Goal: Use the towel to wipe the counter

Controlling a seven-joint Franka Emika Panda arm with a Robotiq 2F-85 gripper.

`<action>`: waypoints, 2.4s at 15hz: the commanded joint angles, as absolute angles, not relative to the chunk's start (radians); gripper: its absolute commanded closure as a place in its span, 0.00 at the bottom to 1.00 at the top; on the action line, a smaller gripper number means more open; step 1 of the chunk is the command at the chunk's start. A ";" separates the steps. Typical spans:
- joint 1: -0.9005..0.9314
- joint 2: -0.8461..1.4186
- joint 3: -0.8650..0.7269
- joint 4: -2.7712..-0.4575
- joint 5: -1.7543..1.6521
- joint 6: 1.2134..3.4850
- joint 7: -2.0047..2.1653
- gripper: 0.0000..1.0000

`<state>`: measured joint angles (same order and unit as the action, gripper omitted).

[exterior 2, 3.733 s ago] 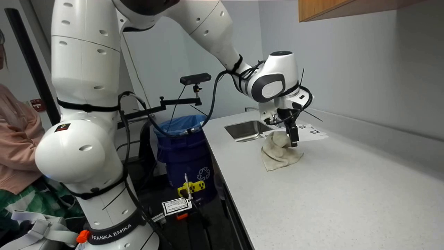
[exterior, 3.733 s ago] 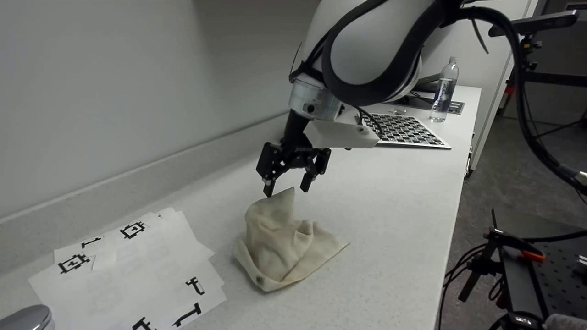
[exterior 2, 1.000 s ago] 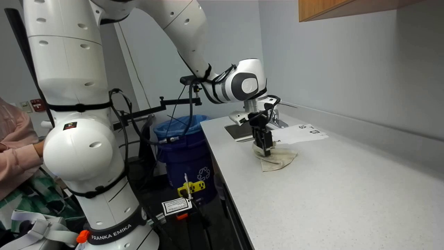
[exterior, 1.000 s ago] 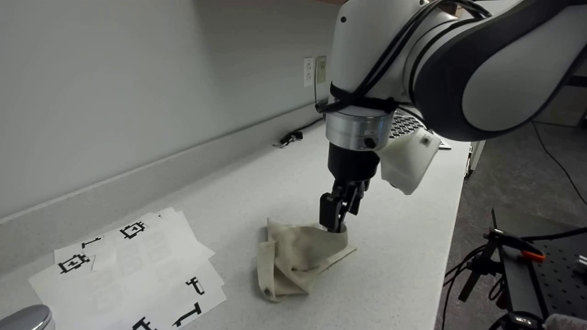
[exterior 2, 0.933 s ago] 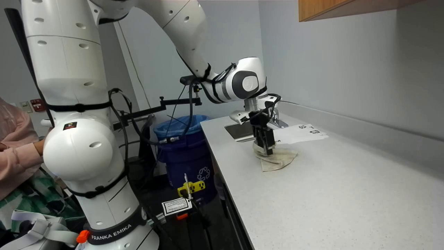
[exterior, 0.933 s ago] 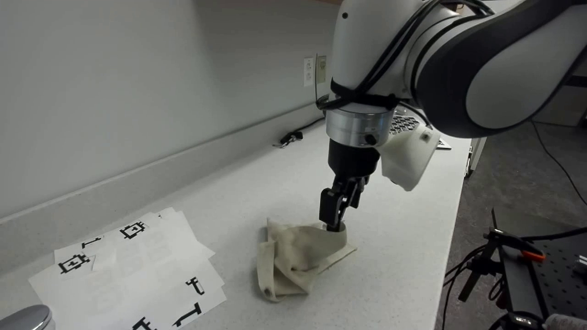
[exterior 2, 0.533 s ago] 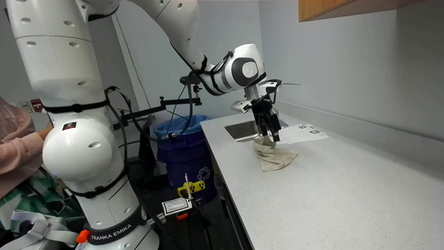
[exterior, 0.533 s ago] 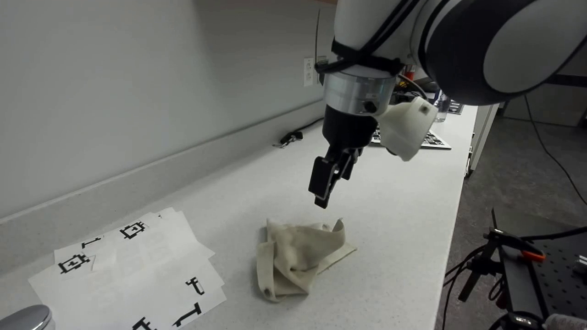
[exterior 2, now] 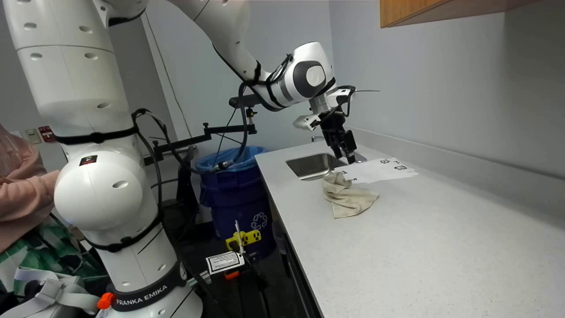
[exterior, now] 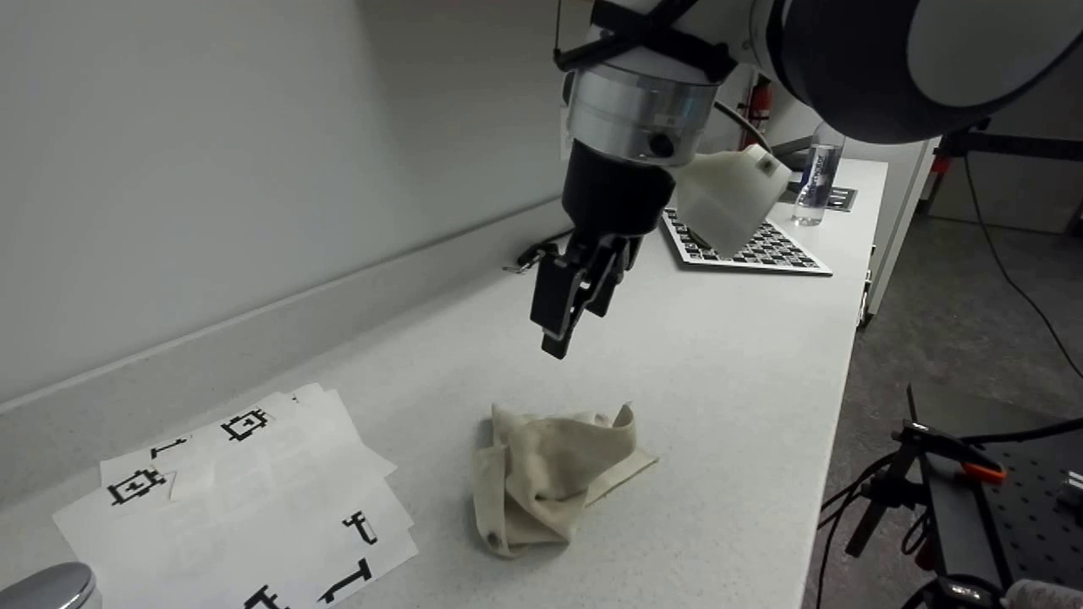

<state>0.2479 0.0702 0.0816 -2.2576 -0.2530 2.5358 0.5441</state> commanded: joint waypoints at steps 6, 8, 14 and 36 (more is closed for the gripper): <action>0.232 0.128 0.128 -2.231 -0.095 2.622 0.492 0.88; 0.233 0.145 0.135 -2.230 -0.047 2.633 0.474 1.00; 0.233 0.171 0.149 -2.240 0.068 2.610 0.432 1.00; 0.176 0.406 0.115 -2.200 0.150 2.717 0.324 1.00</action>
